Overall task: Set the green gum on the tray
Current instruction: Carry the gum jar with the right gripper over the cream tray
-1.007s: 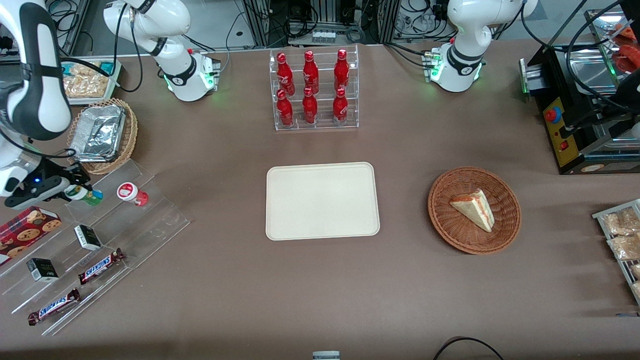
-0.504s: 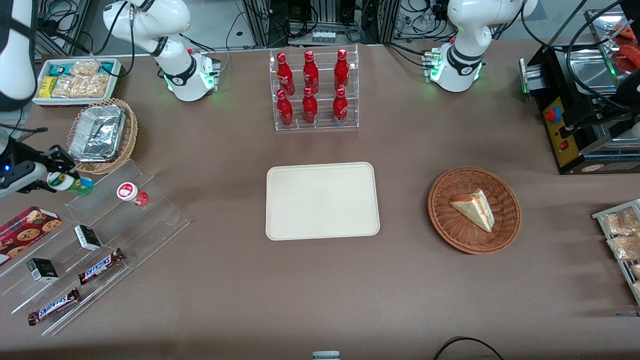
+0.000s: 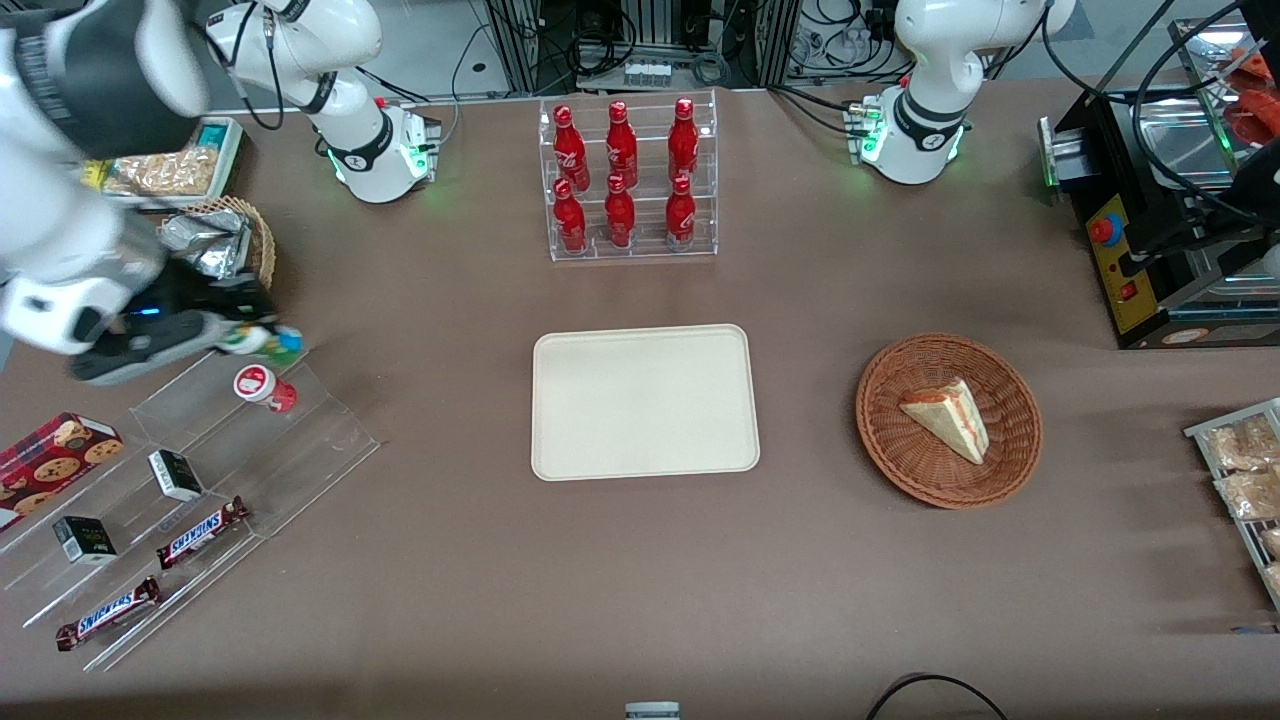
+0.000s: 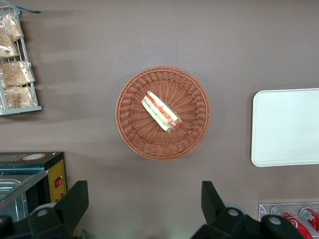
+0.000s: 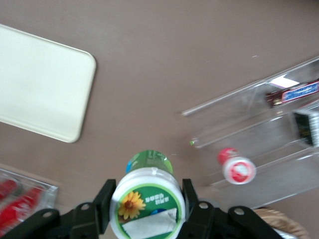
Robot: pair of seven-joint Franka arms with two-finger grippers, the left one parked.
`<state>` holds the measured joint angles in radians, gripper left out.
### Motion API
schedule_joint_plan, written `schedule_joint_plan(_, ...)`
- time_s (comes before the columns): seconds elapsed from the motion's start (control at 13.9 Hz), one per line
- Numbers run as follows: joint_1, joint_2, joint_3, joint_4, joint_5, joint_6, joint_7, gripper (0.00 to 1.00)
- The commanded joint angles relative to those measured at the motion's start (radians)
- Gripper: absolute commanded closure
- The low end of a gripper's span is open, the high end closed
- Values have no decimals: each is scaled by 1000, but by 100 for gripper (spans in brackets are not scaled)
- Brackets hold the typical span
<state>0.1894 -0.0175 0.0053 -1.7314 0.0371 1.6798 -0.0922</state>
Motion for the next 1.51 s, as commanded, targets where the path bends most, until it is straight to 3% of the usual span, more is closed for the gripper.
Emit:
schedule_joint_plan(0.0,102,80,13,76,-6,-9,225,100)
schedule_joint_plan(0.43,390,322,13,196,-94,153,765,100)
schedule_joint_plan(0.58,446,436,12,274,-117,211,900,100)
schedule_joint_plan(1.01,539,677,12,342,-117,444,1126,100)
schedule_joint_plan(1.44,584,745,12,325,-190,471,1175,100)
